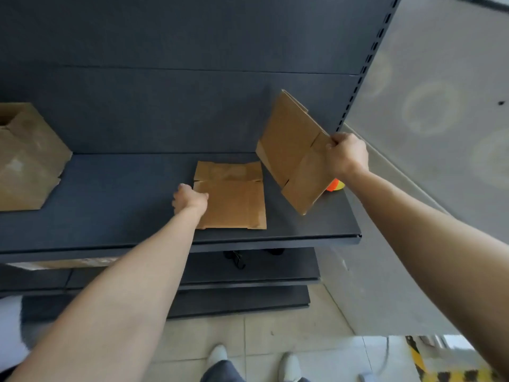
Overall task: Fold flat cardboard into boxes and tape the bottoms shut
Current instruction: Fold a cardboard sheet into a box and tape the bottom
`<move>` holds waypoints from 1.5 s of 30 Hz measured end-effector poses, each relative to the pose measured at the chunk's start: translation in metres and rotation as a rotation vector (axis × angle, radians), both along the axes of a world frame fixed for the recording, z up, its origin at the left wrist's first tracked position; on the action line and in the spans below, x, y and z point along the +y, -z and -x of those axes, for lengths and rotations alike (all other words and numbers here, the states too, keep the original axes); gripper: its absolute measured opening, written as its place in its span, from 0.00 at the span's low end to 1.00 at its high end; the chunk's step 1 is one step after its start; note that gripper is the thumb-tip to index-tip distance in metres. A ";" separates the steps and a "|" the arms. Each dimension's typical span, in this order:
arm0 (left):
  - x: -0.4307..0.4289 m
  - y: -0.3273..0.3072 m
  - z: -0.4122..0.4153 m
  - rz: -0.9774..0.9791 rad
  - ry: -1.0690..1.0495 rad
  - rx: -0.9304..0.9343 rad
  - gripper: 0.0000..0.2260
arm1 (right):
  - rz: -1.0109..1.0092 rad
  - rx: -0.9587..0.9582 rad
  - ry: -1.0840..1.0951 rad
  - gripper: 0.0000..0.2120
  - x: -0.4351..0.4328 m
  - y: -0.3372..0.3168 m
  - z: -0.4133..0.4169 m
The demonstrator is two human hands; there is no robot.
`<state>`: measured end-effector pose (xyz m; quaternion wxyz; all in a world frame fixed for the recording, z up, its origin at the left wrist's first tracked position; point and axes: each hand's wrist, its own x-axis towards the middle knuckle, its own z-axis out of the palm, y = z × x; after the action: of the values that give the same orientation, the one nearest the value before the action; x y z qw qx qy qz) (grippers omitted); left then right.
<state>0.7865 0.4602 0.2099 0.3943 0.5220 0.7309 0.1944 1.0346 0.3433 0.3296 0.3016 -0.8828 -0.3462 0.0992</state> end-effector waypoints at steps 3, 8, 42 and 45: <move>-0.014 -0.016 -0.024 -0.066 0.050 -0.076 0.18 | 0.025 -0.041 -0.093 0.11 0.000 -0.002 -0.010; -0.042 -0.052 -0.079 -0.127 0.185 -0.245 0.19 | 0.071 -0.149 -0.230 0.14 -0.003 -0.004 -0.030; -0.055 -0.089 -0.126 0.073 0.062 -0.387 0.42 | 0.086 0.355 -0.277 0.22 -0.040 0.004 -0.062; -0.054 -0.090 -0.122 0.064 0.063 -0.371 0.38 | 0.071 0.483 -0.180 0.25 -0.038 0.008 -0.065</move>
<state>0.9083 0.4063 0.2996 0.5443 0.4871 0.6349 0.2516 1.0997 0.3055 0.3216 0.3343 -0.8093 -0.3376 0.3454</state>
